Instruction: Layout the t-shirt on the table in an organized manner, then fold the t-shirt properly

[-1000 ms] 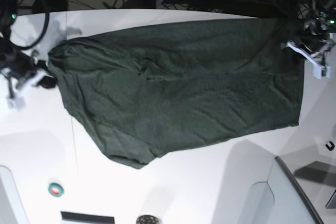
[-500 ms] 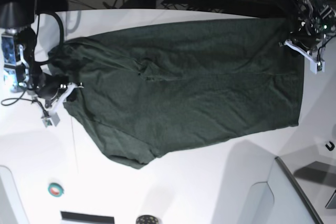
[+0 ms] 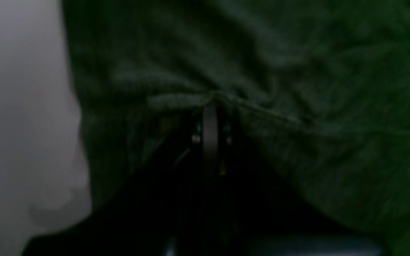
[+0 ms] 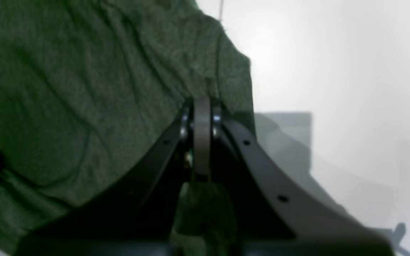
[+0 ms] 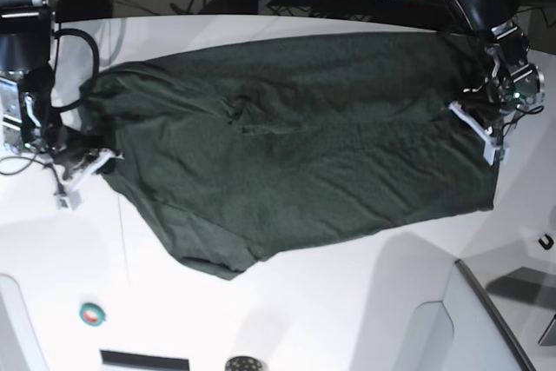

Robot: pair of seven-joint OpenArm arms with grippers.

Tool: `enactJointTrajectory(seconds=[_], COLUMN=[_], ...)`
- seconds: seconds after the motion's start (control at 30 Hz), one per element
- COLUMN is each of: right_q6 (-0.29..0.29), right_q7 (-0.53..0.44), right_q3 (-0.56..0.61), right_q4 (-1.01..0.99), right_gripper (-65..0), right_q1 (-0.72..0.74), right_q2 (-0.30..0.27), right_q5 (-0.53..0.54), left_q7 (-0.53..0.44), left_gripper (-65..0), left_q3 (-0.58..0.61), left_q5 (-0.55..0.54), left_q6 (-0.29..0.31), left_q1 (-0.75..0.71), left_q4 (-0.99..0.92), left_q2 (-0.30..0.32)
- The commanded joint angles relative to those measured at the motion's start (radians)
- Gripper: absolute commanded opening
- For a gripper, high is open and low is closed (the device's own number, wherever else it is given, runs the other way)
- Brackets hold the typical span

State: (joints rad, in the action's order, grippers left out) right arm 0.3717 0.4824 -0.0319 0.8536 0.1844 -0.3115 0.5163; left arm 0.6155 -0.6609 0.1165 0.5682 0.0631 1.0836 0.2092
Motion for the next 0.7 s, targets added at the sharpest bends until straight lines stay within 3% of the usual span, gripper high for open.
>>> enactJointTrajectory(seconds=[0.0, 0.2, 0.37, 0.67], right_q6=[-0.046, -0.067, -0.069, -0.089], right_q7=[0.005, 0.000, -0.001, -0.001], right_q3=[-0.020, -0.067, -0.069, -0.130], right_q4=[0.000, -0.001, -0.007, 0.085], right_gripper=[-64.8, -64.8, -64.8, -64.8], right_q1=[-0.001, -0.016, -0.024, -0.085], right_q2=[-0.028, -0.061, -0.068, -0.059], right_q5=[-0.026, -0.026, -0.026, -0.026], left_q7=[0.001, 0.001, -0.001, 0.005], left_gripper=[-65.0, -65.0, -65.0, -65.0], left_q3=[0.007, 0.063, 0.152, 0.174], left_q5=[-0.001, -0.001, -0.008, -0.010], left_q6=[0.000, -0.001, -0.093, -0.096], left_q1=[0.017, 0.070, 0.096, 0.139], left_q4=[-0.009, -0.053, -0.053, -0.047], left_q2=[0.017, 0.020, 0.020, 0.020])
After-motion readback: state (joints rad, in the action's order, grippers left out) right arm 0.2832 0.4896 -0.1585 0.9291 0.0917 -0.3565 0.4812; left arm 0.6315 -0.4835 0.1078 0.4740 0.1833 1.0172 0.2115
